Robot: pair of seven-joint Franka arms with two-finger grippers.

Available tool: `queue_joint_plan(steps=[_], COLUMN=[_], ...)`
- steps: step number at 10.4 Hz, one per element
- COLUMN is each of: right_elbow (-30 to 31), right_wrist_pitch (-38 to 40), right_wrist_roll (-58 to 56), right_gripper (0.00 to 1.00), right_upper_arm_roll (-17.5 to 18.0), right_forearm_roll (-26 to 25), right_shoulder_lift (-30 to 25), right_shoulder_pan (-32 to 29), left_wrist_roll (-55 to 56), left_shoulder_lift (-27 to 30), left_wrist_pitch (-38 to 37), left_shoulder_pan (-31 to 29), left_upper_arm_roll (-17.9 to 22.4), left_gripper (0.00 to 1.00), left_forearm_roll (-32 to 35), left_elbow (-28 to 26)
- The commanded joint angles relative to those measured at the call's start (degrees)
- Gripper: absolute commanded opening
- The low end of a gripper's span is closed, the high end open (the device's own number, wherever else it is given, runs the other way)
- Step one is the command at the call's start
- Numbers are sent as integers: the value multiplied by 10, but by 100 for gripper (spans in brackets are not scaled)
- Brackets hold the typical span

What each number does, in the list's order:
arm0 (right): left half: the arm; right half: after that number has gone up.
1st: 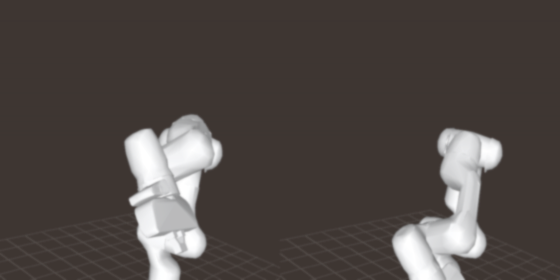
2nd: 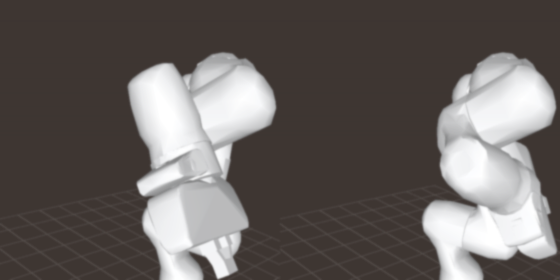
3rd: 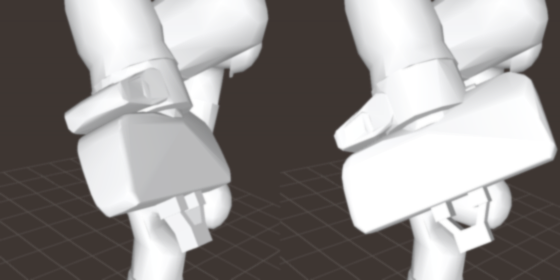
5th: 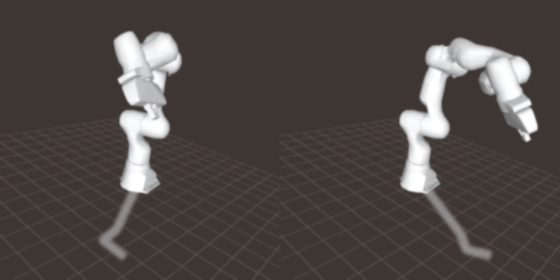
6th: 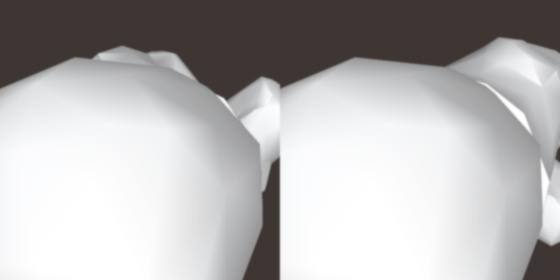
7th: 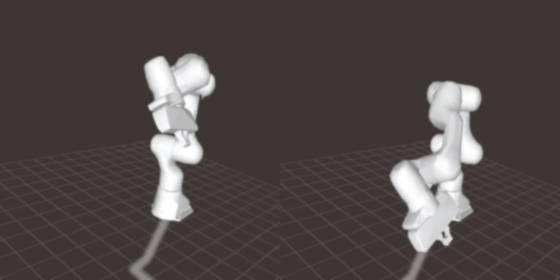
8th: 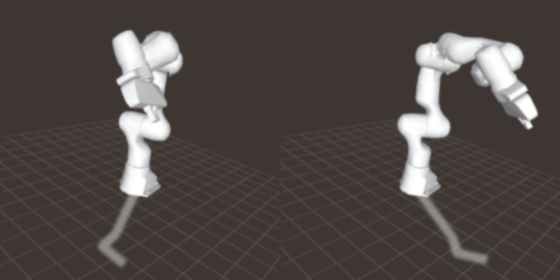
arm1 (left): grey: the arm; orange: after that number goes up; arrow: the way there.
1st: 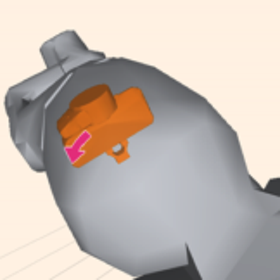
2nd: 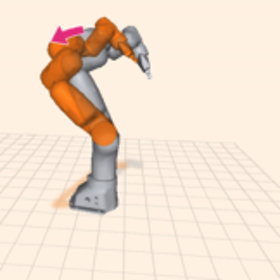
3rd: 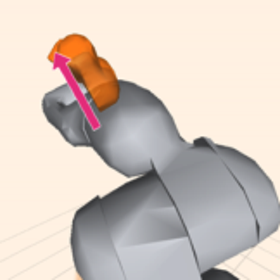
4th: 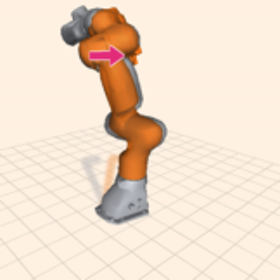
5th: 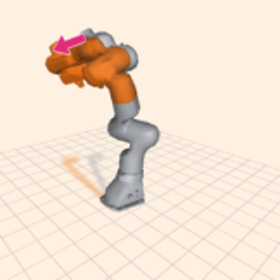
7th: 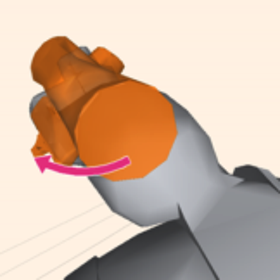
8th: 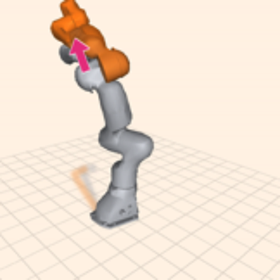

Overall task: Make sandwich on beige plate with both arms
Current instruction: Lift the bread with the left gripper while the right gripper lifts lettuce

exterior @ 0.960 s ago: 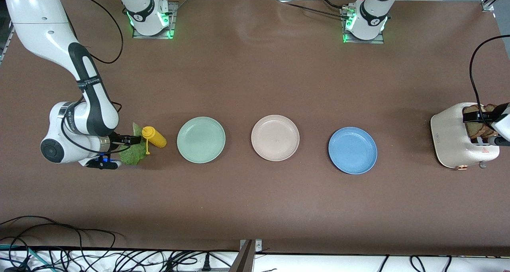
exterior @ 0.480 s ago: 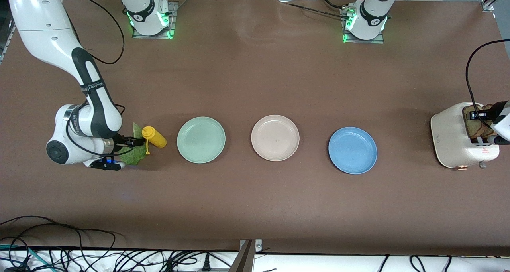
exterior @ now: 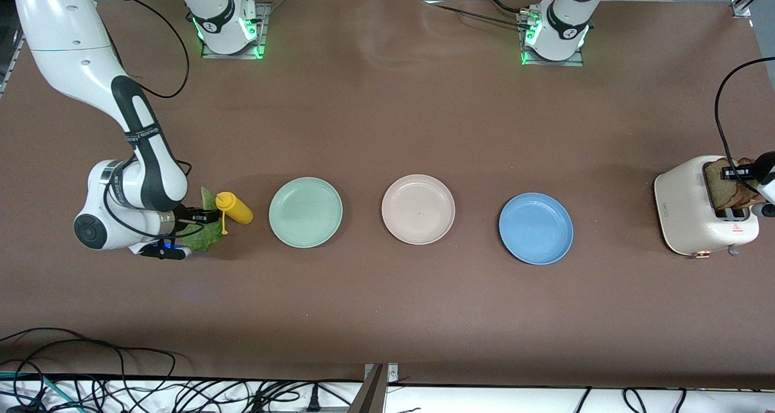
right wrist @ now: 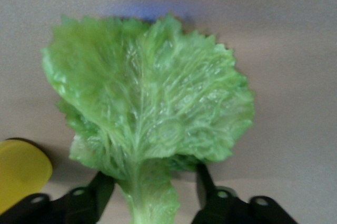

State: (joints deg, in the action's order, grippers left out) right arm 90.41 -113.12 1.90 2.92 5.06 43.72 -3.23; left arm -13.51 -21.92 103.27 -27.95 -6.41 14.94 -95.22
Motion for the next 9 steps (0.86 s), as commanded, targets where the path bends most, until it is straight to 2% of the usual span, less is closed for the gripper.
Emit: queue_joint_plan(steps=[1,5,7,8,9], right_elbow=[-9,-25,-75,-108,-136], right_wrist_pitch=[1,32,95,134,175], right_wrist_roll=[-6,-11,-12,-13,-24], right_gripper=[0,0,0,0,0], right_upper_arm_roll=[6,6,3,2,2], right_forearm_roll=[22,20,16,16,16], right_shoulder_lift=[5,-22,-26,-26,-27], right_shoulder_pan=[-5,-5,-5,-5,-5], left_wrist_roll=[-13,-15,-13,-16,-10], left_shoulder_lift=[21,21,18,2,-22], left_wrist_pitch=[-65,-171,-182,-182,-181], left_shoulder_pan=[-4,3,23,50,74], left_upper_arm_roll=[-25,-125,-176,-181,-182], left_gripper=[0,0,0,0,0], left_forearm_roll=[-11,-3,-9,-12,-49], left_elbow=[44,131,146,145,145])
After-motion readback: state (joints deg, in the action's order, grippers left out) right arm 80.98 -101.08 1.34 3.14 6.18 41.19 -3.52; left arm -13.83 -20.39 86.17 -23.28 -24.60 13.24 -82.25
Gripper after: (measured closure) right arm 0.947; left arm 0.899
